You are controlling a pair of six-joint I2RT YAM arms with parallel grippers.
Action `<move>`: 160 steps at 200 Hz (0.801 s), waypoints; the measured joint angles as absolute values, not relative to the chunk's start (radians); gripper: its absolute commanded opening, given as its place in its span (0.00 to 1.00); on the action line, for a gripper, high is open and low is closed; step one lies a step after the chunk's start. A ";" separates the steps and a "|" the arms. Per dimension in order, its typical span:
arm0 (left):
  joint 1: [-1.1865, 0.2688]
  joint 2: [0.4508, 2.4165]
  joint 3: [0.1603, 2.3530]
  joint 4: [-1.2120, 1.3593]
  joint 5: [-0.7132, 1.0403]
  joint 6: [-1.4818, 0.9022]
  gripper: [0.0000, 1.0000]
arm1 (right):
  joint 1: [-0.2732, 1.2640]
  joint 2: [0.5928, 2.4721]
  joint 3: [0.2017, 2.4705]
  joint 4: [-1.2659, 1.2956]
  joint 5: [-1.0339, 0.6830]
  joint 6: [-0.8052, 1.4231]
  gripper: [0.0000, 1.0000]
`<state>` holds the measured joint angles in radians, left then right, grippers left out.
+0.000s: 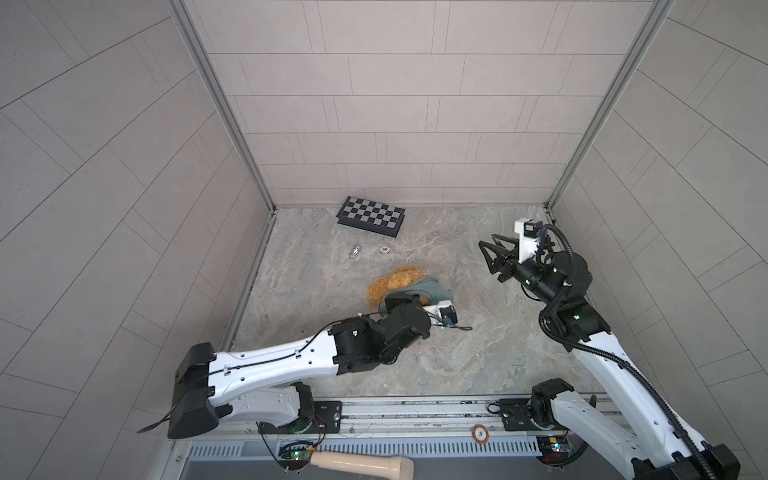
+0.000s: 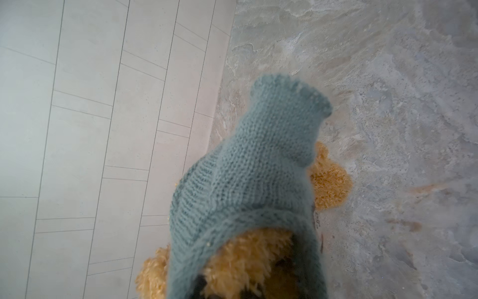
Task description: Dress the teddy bear
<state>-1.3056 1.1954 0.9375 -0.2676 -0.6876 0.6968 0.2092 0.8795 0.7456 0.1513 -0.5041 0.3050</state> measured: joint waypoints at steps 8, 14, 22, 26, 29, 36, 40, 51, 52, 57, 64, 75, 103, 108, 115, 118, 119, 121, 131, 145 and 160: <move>-1.352 1.198 0.913 -0.265 -0.724 0.691 0.00 | 0.209 0.902 0.741 0.150 -0.540 0.318 0.53; -1.385 1.203 0.896 -0.268 -0.747 0.683 0.00 | 0.210 0.916 0.735 0.153 -0.568 0.326 0.53; -1.437 1.216 0.871 -0.274 -0.782 0.660 0.00 | 0.214 0.929 0.723 0.157 -0.604 0.337 0.53; -1.457 1.224 0.862 -0.281 -0.795 0.648 0.00 | 0.217 0.934 0.716 0.159 -0.622 0.341 0.53; -1.475 1.231 0.855 -0.284 -0.805 0.638 0.00 | 0.220 0.938 0.712 0.160 -0.634 0.342 0.53; -1.512 1.251 0.839 -0.297 -0.828 0.612 0.00 | 0.234 0.946 0.703 0.157 -0.662 0.341 0.54; -1.531 1.262 0.831 -0.303 -0.841 0.597 0.00 | 0.244 0.949 0.700 0.153 -0.675 0.339 0.54; -1.580 1.291 0.812 -0.313 -0.875 0.554 0.00 | 0.296 0.956 0.700 0.120 -0.694 0.315 0.54; -1.585 1.295 0.809 -0.313 -0.879 0.549 0.00 | 0.304 0.956 0.700 0.115 -0.695 0.308 0.54; -1.604 1.306 0.801 -0.315 -0.892 0.529 0.00 | 0.340 0.957 0.704 0.088 -0.692 0.287 0.53; -1.628 1.319 0.787 -0.316 -0.912 0.500 0.00 | 0.400 0.958 0.711 0.048 -0.684 0.250 0.52; -1.658 1.330 0.764 -0.318 -0.947 0.454 0.00 | 0.492 0.958 0.717 -0.001 -0.677 0.188 0.50; -1.735 1.368 0.716 -0.311 -1.068 0.345 0.00 | 0.591 0.950 0.678 -0.034 -0.705 0.073 0.46; -1.747 1.381 0.711 -0.310 -1.088 0.327 0.00 | 0.592 0.953 0.674 -0.049 -0.710 0.049 0.44; -1.765 1.399 0.706 -0.308 -1.116 0.305 0.00 | 0.593 0.958 0.674 -0.067 -0.715 0.022 0.42; -1.771 1.405 0.704 -0.308 -1.125 0.299 0.00 | 0.593 0.962 0.675 -0.075 -0.719 0.012 0.41; -1.773 1.407 0.704 -0.307 -1.130 0.296 0.00 | 0.593 0.963 0.675 -0.077 -0.719 0.007 0.41; -1.777 1.410 0.702 -0.306 -1.136 0.291 0.00 | 0.593 0.966 0.676 -0.083 -0.721 -0.006 0.40; -1.791 1.413 0.696 -0.299 -1.158 0.274 0.00 | 0.597 0.982 0.692 -0.123 -0.726 -0.053 0.36; -1.803 1.397 0.688 -0.292 -1.174 0.256 0.00 | 0.616 1.007 0.727 -0.181 -0.724 -0.127 0.33; -1.802 1.372 0.685 -0.282 -1.180 0.244 0.00 | 0.648 1.019 0.759 -0.225 -0.722 -0.202 0.30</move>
<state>-1.8023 1.3724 0.6846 -0.2821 -1.1805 0.2436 0.6483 1.0191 0.7586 -0.2253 -0.7219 -0.2020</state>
